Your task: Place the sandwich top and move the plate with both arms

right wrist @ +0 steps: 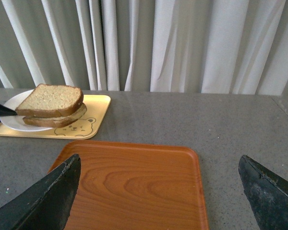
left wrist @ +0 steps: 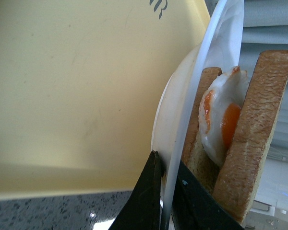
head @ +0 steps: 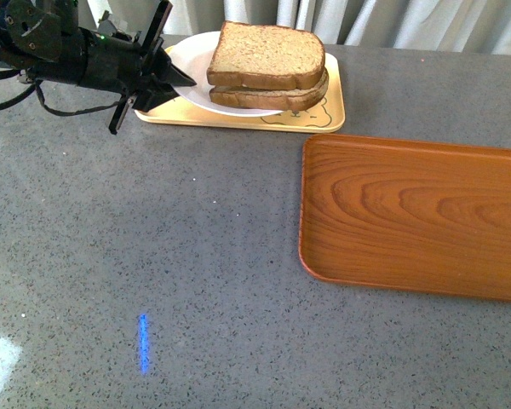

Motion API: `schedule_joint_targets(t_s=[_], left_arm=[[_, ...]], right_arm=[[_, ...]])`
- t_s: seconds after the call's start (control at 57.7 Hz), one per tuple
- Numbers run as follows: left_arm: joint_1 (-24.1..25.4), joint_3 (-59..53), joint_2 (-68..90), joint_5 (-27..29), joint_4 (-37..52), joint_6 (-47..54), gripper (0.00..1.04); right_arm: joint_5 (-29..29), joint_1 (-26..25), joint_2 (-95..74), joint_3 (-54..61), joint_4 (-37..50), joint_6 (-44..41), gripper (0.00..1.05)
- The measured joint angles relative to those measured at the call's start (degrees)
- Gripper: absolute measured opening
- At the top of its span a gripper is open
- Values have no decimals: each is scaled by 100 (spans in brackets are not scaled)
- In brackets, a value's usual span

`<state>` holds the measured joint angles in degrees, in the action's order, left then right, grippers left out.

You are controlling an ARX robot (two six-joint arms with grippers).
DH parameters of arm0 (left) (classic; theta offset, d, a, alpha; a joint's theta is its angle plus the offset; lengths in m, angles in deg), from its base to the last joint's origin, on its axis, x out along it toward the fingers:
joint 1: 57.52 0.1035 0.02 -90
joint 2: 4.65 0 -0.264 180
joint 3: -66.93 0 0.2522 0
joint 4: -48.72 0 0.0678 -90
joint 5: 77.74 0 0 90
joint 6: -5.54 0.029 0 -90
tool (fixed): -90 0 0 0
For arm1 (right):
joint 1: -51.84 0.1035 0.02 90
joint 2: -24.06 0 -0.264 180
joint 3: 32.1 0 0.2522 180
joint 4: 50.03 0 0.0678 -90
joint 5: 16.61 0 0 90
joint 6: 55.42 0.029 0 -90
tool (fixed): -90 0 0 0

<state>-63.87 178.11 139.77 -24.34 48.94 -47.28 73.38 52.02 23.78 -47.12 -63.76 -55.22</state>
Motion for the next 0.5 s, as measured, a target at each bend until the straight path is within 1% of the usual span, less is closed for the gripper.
schedule_joint_targets(t_s=[0.225, 0.503], left_arm=[[15, 702, 393, -13, -387, 120, 2], [81, 988, 599, -87, -662, 278, 2]], right_arm=[[0, 0, 0, 0, 0, 0, 96], [0, 0, 0, 0, 0, 0, 96]])
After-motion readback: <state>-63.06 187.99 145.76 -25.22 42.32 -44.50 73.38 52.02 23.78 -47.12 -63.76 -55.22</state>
